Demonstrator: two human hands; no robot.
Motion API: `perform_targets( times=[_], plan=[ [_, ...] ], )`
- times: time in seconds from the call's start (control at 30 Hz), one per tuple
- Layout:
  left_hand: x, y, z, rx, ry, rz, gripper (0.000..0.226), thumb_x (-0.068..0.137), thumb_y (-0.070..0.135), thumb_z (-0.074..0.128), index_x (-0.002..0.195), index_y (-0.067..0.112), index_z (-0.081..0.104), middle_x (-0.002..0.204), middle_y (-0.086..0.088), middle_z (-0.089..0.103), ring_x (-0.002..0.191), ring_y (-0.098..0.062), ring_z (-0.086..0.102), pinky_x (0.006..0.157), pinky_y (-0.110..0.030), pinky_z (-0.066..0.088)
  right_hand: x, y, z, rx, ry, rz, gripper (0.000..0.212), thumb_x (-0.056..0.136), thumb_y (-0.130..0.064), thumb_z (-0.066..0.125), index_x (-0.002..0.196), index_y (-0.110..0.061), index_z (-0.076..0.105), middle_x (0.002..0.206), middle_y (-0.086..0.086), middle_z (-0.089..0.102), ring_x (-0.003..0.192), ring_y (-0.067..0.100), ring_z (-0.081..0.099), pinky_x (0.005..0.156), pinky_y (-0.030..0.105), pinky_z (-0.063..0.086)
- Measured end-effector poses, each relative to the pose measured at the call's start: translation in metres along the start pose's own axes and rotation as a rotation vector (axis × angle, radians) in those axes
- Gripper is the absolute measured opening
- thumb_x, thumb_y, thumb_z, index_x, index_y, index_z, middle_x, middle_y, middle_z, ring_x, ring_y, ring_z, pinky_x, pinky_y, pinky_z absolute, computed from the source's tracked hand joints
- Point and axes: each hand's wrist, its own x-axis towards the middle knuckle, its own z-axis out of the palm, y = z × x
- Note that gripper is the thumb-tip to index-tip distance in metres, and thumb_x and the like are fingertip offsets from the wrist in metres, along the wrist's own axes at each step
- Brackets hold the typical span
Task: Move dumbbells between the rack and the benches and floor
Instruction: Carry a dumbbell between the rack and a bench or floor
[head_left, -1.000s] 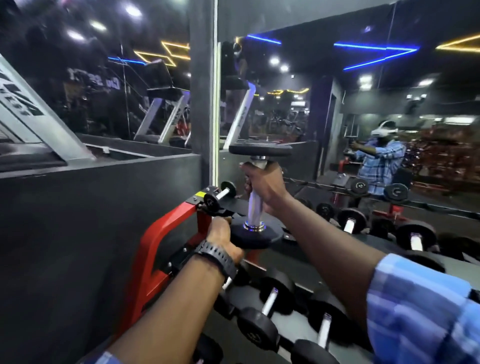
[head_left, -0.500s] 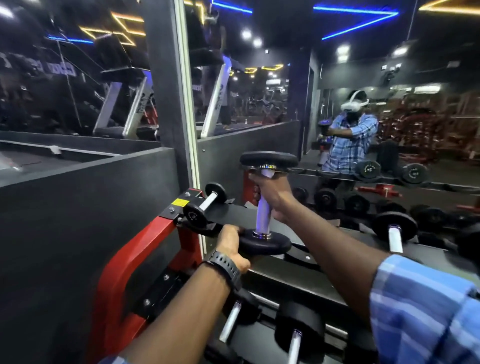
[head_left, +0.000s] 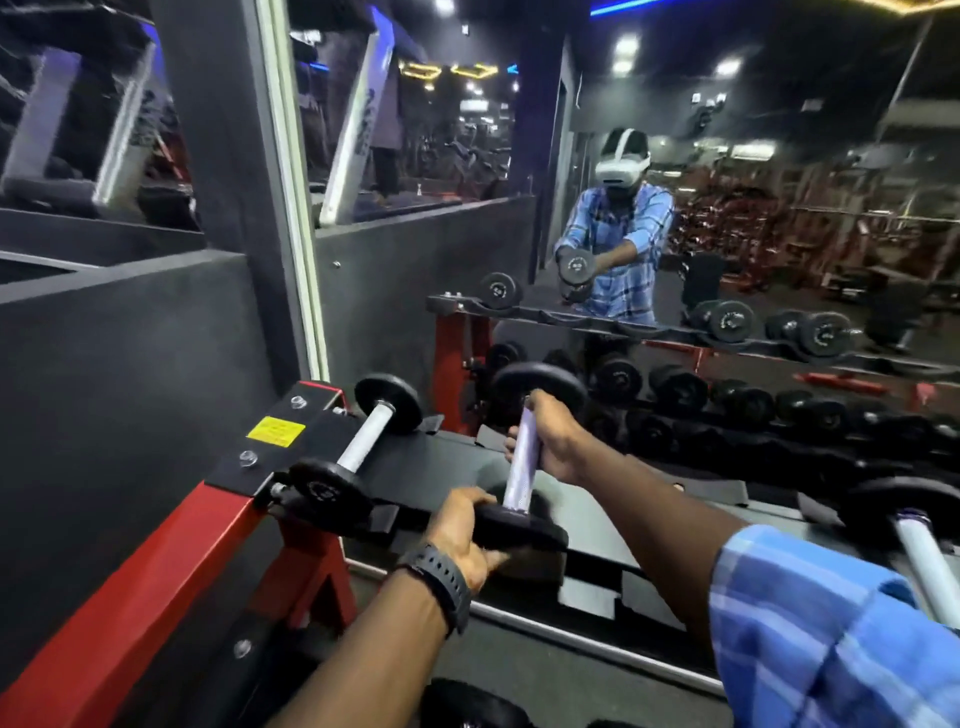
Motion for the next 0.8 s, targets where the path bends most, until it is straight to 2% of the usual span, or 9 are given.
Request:
perform_targets(
  times=[0.1, 0.27, 0.4, 0.47, 0.53, 0.6, 0.67, 0.73, 0.8],
  plan=[
    [0.03, 0.008, -0.007, 0.034, -0.005, -0.07, 0.018, 0.096, 0.008, 0.046, 0.081, 0.001, 0.052, 0.089, -0.018, 0.061, 0.078, -0.036, 0.061, 0.067, -0.055, 0.057, 0.039, 0.023, -0.001, -0.065, 0.043, 0.022, 0.021, 0.101, -0.025, 0.037, 0.107, -0.008, 0.047, 0.08, 0.014, 0.051, 0.066, 0.027, 0.056, 0.059, 0.036, 0.05],
    [0.054, 0.016, -0.02, 0.071, -0.057, -0.219, 0.019, 0.098, 0.011, 0.048, 0.085, -0.001, 0.053, 0.092, -0.021, 0.063, 0.084, -0.041, 0.062, 0.094, -0.057, 0.048, 0.07, 0.05, -0.01, -0.28, 0.107, 0.067, 0.032, 0.098, -0.032, 0.045, 0.1, 0.0, 0.051, 0.082, 0.021, 0.062, 0.07, 0.038, 0.067, 0.067, 0.045, 0.057],
    [0.06, 0.019, -0.031, 0.281, -0.122, -0.254, 0.036, 0.095, 0.024, 0.057, 0.114, -0.007, 0.057, 0.107, -0.036, 0.068, 0.097, -0.048, 0.068, 0.08, -0.053, 0.059, 0.082, 0.054, -0.02, -0.576, 0.238, -0.014, 0.053, 0.086, -0.053, 0.053, 0.094, -0.001, 0.057, 0.068, 0.009, 0.058, 0.057, 0.027, 0.059, 0.052, 0.029, 0.047],
    [0.056, 0.027, -0.037, 0.442, -0.158, -0.295, 0.055, 0.093, 0.04, 0.062, 0.126, -0.003, 0.051, 0.1, -0.04, 0.069, 0.088, -0.047, 0.071, 0.071, -0.047, 0.062, 0.081, 0.052, -0.023, -0.665, 0.255, -0.047, 0.045, 0.088, -0.053, 0.054, 0.088, -0.008, 0.055, 0.066, 0.005, 0.048, 0.055, 0.02, 0.046, 0.051, 0.029, 0.04],
    [0.047, 0.039, -0.038, 0.774, -0.16, -0.3, 0.06, 0.09, 0.056, 0.059, 0.121, 0.005, 0.056, 0.086, -0.03, 0.074, 0.075, -0.038, 0.073, 0.067, -0.039, 0.062, 0.069, 0.044, -0.024, -0.752, 0.253, -0.051, 0.045, 0.087, -0.053, 0.055, 0.077, -0.01, 0.056, 0.073, 0.01, 0.058, 0.058, 0.023, 0.055, 0.052, 0.029, 0.046],
    [0.041, 0.055, -0.03, 1.103, -0.083, -0.146, 0.053, 0.09, 0.057, 0.059, 0.097, 0.004, 0.062, 0.071, -0.021, 0.073, 0.053, -0.028, 0.068, 0.057, -0.031, 0.058, 0.057, 0.032, -0.03, -0.798, 0.226, -0.024, 0.049, 0.088, -0.051, 0.057, 0.075, -0.004, 0.062, 0.078, 0.017, 0.071, 0.07, 0.033, 0.071, 0.063, 0.038, 0.06],
    [0.033, 0.078, -0.005, 1.252, -0.039, 0.12, 0.046, 0.091, 0.046, 0.063, 0.083, 0.0, 0.064, 0.067, -0.017, 0.069, 0.038, -0.02, 0.059, 0.047, -0.025, 0.05, 0.04, 0.005, -0.04, -0.798, 0.243, -0.034, 0.054, 0.087, -0.05, 0.06, 0.079, 0.002, 0.067, 0.072, 0.017, 0.073, 0.064, 0.031, 0.073, 0.062, 0.04, 0.062],
    [0.024, 0.109, 0.03, 1.283, -0.048, 0.373, 0.047, 0.086, 0.051, 0.066, 0.079, 0.004, 0.07, 0.072, -0.016, 0.072, 0.048, -0.024, 0.065, 0.053, -0.029, 0.052, 0.017, -0.037, -0.054, -0.777, 0.306, -0.159, 0.052, 0.085, -0.052, 0.061, 0.071, -0.002, 0.067, 0.063, 0.012, 0.07, 0.052, 0.025, 0.067, 0.06, 0.04, 0.062],
    [0.008, 0.138, 0.071, 1.235, -0.068, 0.619, 0.06, 0.075, 0.064, 0.062, 0.076, 0.005, 0.072, 0.086, -0.019, 0.076, 0.075, -0.033, 0.074, 0.069, -0.039, 0.059, -0.012, -0.09, -0.069, -0.692, 0.385, -0.314, 0.049, 0.084, -0.053, 0.061, 0.066, -0.008, 0.064, 0.066, 0.011, 0.069, 0.052, 0.024, 0.062, 0.06, 0.038, 0.057]
  ],
)
